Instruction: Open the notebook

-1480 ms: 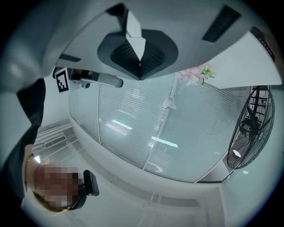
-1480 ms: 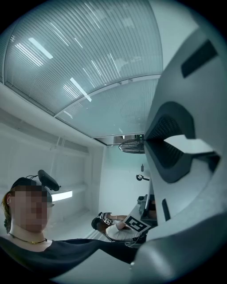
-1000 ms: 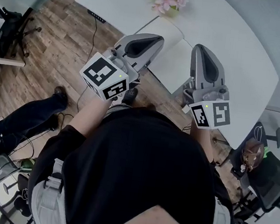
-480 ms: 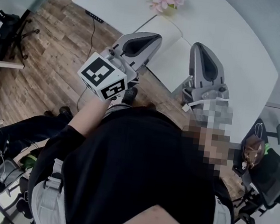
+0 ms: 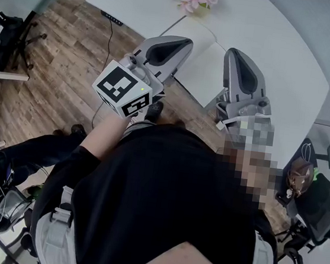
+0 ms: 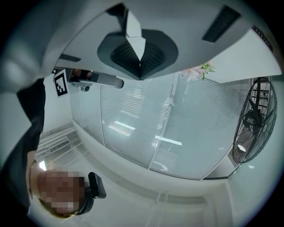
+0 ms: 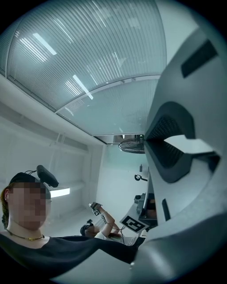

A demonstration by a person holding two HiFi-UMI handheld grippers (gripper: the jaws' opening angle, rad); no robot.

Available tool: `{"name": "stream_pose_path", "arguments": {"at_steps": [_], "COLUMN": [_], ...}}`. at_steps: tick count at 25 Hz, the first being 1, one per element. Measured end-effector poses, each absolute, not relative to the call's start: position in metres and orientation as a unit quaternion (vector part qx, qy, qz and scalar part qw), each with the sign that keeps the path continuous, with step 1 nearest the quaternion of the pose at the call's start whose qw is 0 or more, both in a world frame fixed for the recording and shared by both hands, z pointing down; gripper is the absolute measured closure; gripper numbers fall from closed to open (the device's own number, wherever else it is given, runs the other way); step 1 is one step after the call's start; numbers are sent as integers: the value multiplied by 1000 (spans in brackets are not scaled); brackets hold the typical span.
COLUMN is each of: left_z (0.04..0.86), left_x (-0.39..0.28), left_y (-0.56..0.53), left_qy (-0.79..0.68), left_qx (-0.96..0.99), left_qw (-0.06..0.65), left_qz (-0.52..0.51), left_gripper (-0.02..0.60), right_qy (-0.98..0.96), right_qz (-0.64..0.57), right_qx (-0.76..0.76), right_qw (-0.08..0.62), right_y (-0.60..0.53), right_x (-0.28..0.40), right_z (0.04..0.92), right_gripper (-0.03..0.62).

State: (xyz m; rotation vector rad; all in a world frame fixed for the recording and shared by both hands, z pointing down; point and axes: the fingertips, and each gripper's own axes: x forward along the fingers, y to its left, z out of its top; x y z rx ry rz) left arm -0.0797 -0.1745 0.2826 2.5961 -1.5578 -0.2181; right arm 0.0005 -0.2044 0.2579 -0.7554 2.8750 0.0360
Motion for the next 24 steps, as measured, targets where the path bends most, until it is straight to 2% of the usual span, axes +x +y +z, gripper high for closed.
{"name": "stream_pose_path", "arguments": {"at_steps": [24], "left_z": [284], "left_x": [-85], "left_y": [-173], "left_qy": [-513], "left_qx": [853], "left_qw": [60], "left_qz": [-79], "left_gripper": [569], "right_qy": [963], "right_qz": [14], "right_qx": [-255], "right_qw": [86], "right_y": [-203], "right_x": [-5], "right_z": [258], "right_gripper": [591]}}
